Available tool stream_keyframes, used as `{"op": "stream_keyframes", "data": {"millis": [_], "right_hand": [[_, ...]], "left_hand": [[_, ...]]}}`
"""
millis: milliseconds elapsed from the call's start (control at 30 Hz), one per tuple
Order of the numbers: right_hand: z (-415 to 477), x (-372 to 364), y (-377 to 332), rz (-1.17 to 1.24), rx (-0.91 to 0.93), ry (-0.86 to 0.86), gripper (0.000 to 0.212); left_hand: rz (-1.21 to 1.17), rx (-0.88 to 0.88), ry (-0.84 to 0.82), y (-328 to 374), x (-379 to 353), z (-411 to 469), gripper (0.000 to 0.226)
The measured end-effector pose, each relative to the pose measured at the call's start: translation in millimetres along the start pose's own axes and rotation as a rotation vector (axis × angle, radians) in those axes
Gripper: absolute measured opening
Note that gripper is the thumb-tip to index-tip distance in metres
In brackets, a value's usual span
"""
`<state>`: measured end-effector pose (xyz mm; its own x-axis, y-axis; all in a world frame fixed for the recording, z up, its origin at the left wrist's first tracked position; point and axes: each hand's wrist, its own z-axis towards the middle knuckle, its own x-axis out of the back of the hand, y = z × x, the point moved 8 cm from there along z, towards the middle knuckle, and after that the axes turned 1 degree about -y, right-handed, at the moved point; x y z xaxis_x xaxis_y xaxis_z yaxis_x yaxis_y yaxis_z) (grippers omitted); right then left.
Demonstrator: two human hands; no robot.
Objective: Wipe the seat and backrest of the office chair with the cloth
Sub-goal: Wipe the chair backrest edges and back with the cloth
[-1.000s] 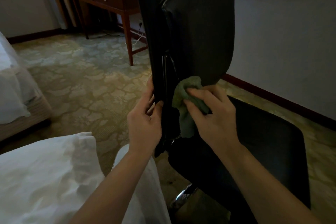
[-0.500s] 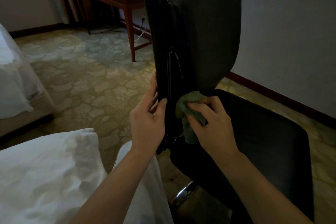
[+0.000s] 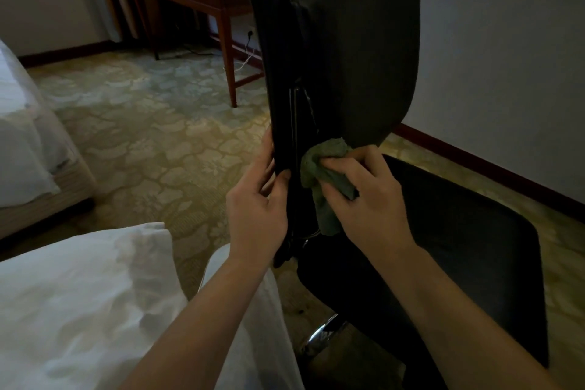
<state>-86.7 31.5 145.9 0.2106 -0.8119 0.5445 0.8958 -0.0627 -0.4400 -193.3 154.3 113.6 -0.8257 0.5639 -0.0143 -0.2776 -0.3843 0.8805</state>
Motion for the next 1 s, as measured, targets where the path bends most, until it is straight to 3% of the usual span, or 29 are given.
{"op": "stream_keyframes", "data": {"millis": [167,333,633,867,1000], "right_hand": [[-12,-5,9,-0.011,-0.013,-0.018,0.024],[-23,-5,34,0.05,-0.192,-0.319,0.022],[1,16,3,0.01,-0.015,-0.04,0.026],[-15,-3,13,0.022,-0.008,-0.026,0.023],[-44,-15,23,-0.071,-0.086,-0.115,0.027]], "left_hand": [[-0.001,0.018,0.014,-5,-1,-1,0.066],[0.005,0.034,0.003,-4,1,0,0.065],[-0.013,0.05,0.011,-7,1,-1,0.064],[0.005,0.035,0.01,-6,1,0,0.063],[0.001,0.038,0.011,-5,1,0,0.062]]}}
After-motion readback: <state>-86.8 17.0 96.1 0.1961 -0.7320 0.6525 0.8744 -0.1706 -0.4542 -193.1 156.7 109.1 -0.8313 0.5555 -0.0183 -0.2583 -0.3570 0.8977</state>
